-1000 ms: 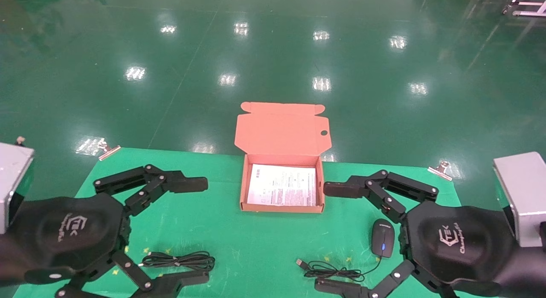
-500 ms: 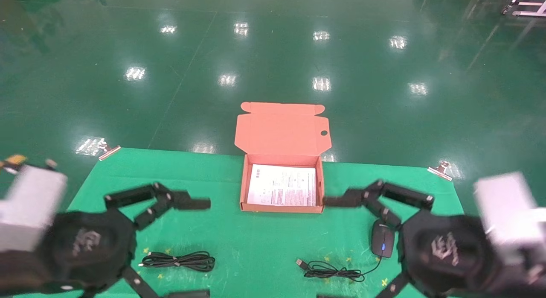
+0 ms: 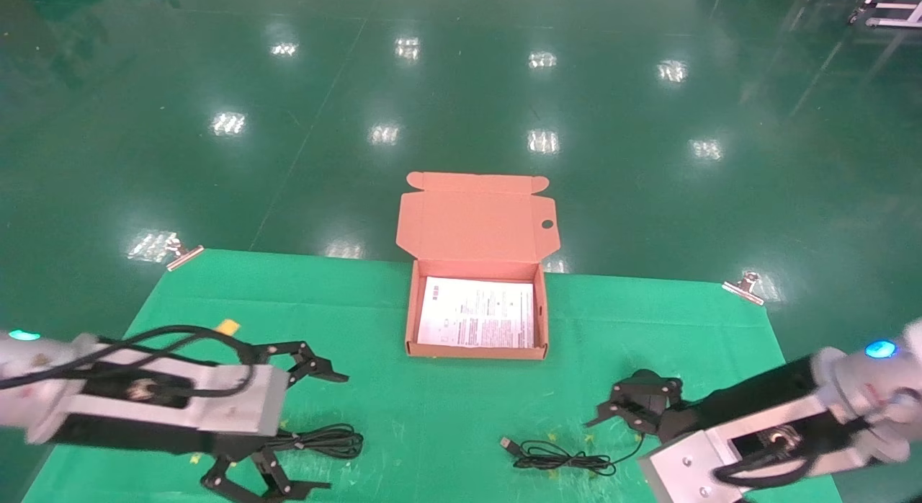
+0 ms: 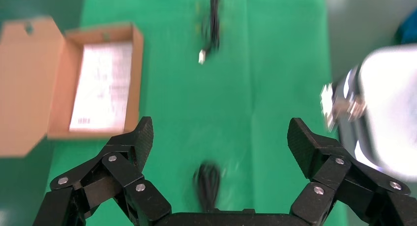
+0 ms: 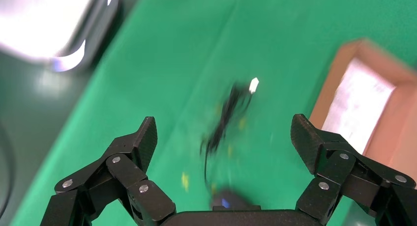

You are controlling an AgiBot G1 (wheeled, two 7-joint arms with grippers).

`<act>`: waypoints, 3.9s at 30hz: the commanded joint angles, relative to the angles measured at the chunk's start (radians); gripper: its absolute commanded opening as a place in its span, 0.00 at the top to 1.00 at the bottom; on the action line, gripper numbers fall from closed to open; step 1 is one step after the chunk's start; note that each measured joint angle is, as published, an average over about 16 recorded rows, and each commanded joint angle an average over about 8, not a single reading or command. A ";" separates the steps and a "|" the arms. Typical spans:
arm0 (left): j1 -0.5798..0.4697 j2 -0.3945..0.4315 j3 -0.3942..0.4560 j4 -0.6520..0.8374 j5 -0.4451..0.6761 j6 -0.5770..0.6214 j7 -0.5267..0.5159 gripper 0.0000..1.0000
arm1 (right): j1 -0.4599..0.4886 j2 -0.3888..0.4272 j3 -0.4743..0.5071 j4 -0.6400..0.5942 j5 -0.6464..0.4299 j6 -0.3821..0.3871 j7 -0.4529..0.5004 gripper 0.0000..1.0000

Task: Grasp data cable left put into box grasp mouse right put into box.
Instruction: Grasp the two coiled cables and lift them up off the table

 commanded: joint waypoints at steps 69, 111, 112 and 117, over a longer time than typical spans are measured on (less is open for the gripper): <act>-0.070 0.413 0.197 0.862 0.499 -0.353 0.006 1.00 | -0.140 -0.374 -0.240 -0.636 -0.330 0.487 0.048 1.00; -0.112 0.336 0.169 0.709 0.476 -0.345 0.044 1.00 | -0.066 -0.260 -0.176 -0.523 -0.288 0.485 0.154 1.00; -0.120 0.323 0.164 0.676 0.475 -0.349 0.043 1.00 | -0.051 -0.238 -0.165 -0.496 -0.288 0.489 0.175 1.00; -0.151 0.272 0.136 0.491 0.487 -0.395 0.007 1.00 | 0.033 -0.155 -0.120 -0.343 -0.320 0.522 0.289 1.00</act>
